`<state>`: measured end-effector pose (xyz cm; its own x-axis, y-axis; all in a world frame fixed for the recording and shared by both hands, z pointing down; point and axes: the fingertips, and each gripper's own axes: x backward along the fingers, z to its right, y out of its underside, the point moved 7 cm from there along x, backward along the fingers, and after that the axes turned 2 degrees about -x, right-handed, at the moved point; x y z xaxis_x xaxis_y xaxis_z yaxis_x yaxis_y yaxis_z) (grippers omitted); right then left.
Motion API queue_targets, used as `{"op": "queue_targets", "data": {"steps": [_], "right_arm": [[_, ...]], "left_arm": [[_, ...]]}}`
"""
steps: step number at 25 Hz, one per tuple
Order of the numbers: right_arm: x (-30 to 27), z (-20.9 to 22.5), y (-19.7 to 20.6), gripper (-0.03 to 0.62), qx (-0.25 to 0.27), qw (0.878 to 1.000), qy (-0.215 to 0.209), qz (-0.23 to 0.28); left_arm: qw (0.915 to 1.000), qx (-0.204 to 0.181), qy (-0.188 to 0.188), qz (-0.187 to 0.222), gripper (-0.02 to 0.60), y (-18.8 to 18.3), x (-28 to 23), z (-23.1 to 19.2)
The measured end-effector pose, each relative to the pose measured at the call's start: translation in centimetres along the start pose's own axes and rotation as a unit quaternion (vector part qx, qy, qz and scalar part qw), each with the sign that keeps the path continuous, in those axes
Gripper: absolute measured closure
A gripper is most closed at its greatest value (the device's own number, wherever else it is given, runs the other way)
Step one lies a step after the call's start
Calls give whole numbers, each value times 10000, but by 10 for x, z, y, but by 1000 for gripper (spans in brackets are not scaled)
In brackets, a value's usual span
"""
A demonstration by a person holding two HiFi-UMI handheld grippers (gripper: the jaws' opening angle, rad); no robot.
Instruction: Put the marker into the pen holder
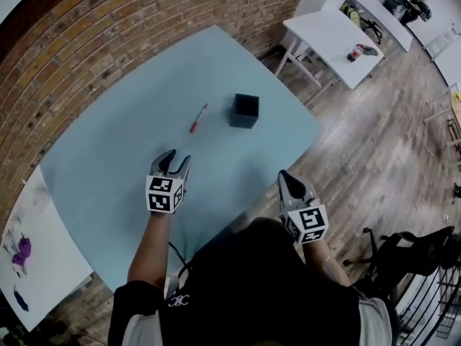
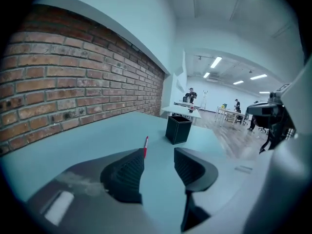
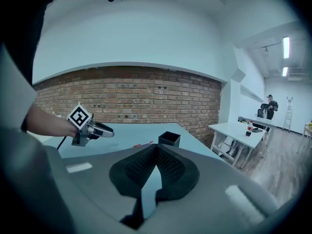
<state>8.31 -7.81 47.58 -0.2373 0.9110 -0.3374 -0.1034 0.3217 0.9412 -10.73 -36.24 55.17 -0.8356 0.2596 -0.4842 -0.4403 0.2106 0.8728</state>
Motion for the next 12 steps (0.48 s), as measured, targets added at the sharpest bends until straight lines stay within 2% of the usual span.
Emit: {"op": "queue_targets", "data": {"steps": [3, 6, 12], "right_arm": [[-3, 4, 4, 588, 124, 9997, -22, -186], [-6, 13, 10, 588, 54, 9995, -73, -309], [0, 43, 21, 588, 60, 9986, -105, -519]], "left_arm": [[9997, -235, -25, -64, 383, -10, -25, -3], [9994, -310, -90, -156, 368, -18, -50, -10], [9960, -496, -306, -676, 339, -16, -100, -29]]}}
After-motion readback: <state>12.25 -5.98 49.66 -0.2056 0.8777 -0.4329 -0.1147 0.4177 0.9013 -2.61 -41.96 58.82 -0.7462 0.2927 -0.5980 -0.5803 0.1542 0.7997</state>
